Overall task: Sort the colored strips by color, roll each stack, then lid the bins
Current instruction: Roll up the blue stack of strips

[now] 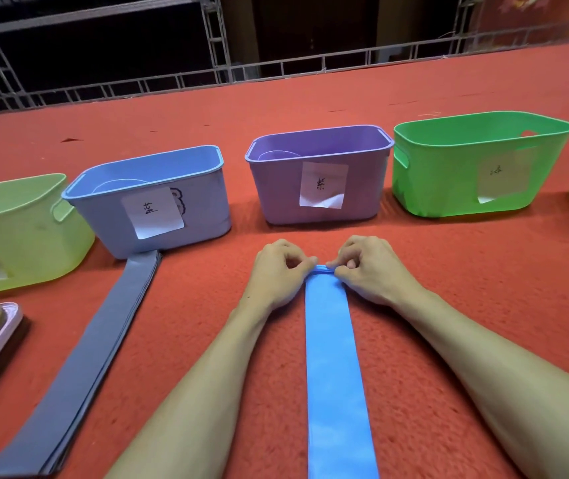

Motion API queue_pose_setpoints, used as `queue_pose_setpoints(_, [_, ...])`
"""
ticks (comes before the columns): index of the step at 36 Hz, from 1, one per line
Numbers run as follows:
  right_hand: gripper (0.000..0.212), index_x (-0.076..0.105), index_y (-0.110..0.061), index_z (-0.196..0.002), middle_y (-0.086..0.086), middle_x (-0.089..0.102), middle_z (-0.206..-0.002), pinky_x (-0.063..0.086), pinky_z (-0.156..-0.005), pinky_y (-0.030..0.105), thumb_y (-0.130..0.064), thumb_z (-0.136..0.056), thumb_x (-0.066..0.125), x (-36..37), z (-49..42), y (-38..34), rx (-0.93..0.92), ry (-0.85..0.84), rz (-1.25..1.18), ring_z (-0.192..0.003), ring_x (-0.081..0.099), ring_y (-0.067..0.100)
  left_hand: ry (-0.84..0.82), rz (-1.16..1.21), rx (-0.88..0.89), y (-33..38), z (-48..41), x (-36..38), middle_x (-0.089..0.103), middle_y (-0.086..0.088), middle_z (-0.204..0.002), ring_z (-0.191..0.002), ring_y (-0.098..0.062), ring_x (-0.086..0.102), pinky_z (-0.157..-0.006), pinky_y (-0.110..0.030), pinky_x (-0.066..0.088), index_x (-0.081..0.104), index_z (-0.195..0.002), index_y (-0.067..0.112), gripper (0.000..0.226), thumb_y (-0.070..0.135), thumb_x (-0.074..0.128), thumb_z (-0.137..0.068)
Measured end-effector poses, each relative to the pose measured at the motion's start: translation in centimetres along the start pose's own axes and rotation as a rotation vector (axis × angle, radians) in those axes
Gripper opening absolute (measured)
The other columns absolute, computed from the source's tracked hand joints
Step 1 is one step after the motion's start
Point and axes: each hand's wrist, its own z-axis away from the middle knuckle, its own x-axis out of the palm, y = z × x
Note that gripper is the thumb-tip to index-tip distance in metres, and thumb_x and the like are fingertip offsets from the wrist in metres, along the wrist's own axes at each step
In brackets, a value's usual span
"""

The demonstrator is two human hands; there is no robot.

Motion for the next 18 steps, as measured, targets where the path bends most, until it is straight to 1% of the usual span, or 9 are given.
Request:
queue_pose_setpoints(3, [0.018,0.078,-0.015,-0.082,-0.007,0.059,-0.081,0.033,-0.066,0.019,-0.01,-0.076,0.062,0.1,-0.03,0.03,-0.016,-0.01,0.041,-0.063,0.046,0.004,0.014,0.014,-0.055,0.03,-0.34,0.24,0.068,-0.003,-0.079,-0.08,-0.012,0.058,-0.074,-0.027,0.044,0.065,-0.058,0.022,0.025,0.021,0.07,-0.083])
queue_pose_setpoints(5, [0.014,0.077,-0.013,-0.079,-0.005,0.059,-0.082,0.031,-0.064,0.019,-0.01,-0.078,0.063,0.03,0.03,0.04,-0.038,-0.017,0.065,-0.062,0.044,0.004,0.023,0.031,-0.079,0.17,-0.41,0.3,0.067,0.002,-0.072,-0.072,-0.004,0.056,-0.07,-0.026,0.043,0.069,-0.061,0.017,0.021,0.02,0.072,-0.081])
queue_pose_setpoints(7, [0.013,0.076,-0.011,-0.077,-0.004,0.059,-0.082,0.029,-0.062,0.019,-0.01,-0.079,0.064,-0.04,0.06,0.03,-0.062,-0.026,0.087,-0.064,0.045,0.008,0.01,0.044,-0.089,0.29,-0.44,0.28,0.063,0.008,-0.062,-0.063,0.003,0.055,-0.063,-0.024,0.042,0.073,-0.064,0.013,0.016,0.018,0.074,-0.079])
queue_pose_setpoints(9, [0.012,0.076,-0.011,-0.075,-0.004,0.059,-0.082,0.029,-0.06,0.018,-0.009,-0.079,0.064,-0.13,0.04,-0.03,-0.075,-0.032,0.093,-0.062,0.045,0.007,-0.014,0.04,-0.086,0.18,-0.52,0.28,0.067,0.007,-0.063,-0.058,0.003,0.054,-0.062,-0.024,0.044,0.075,-0.069,0.013,0.01,0.017,0.076,-0.077])
queue_pose_setpoints(10, [0.012,0.076,-0.011,-0.074,-0.003,0.059,-0.082,0.029,-0.059,0.017,-0.01,-0.079,0.064,-0.17,0.04,-0.05,-0.082,-0.035,0.093,-0.061,0.044,0.005,-0.021,0.035,-0.079,0.04,-0.55,0.3,0.069,0.004,-0.068,-0.063,-0.001,0.057,-0.066,-0.026,0.047,0.075,-0.071,0.013,0.007,0.017,0.076,-0.076])
queue_pose_setpoints(12, [0.012,0.074,-0.01,-0.072,-0.001,0.061,-0.083,0.03,-0.061,0.02,-0.01,-0.08,0.065,-0.19,0.04,-0.09,-0.095,-0.04,0.099,-0.062,0.046,0.009,-0.017,0.0,-0.053,-0.08,-0.51,0.29,0.07,0.001,-0.084,-0.084,-0.01,0.061,-0.082,-0.03,0.049,0.076,-0.08,0.016,0.005,0.019,0.077,-0.077])
queue_pose_setpoints(14, [0.012,0.074,-0.009,-0.071,0.0,0.062,-0.084,0.031,-0.064,0.022,-0.011,-0.08,0.065,-0.2,0.06,-0.1,-0.101,-0.04,0.101,-0.065,0.047,0.012,-0.02,-0.057,-0.045,-0.22,-0.47,0.3,0.064,0.0,-0.1,-0.105,-0.016,0.055,-0.098,-0.033,0.042,0.076,-0.094,0.02,0.015,0.023,0.075,-0.079])
queue_pose_setpoints(15, [0.012,0.074,-0.009,-0.072,0.0,0.062,-0.084,0.032,-0.064,0.022,-0.011,-0.079,0.065,-0.21,0.07,-0.09,-0.097,-0.037,0.094,-0.064,0.046,0.012,-0.028,-0.08,-0.044,-0.24,-0.45,0.27,0.06,0.001,-0.102,-0.109,-0.017,0.053,-0.101,-0.035,0.038,0.076,-0.096,0.021,0.017,0.025,0.074,-0.08])
queue_pose_setpoints(18, [0.013,0.077,-0.012,-0.077,-0.003,0.061,-0.08,0.033,-0.064,0.022,-0.01,-0.076,0.065,-0.38,0.02,-0.1,-0.059,-0.025,0.053,-0.063,0.048,0.01,-0.064,-0.077,-0.029,0.03,-0.37,0.23,0.058,0.005,-0.097,-0.109,-0.017,0.053,-0.104,-0.04,0.035,0.077,-0.091,0.02,0.011,0.023,0.073,-0.081])
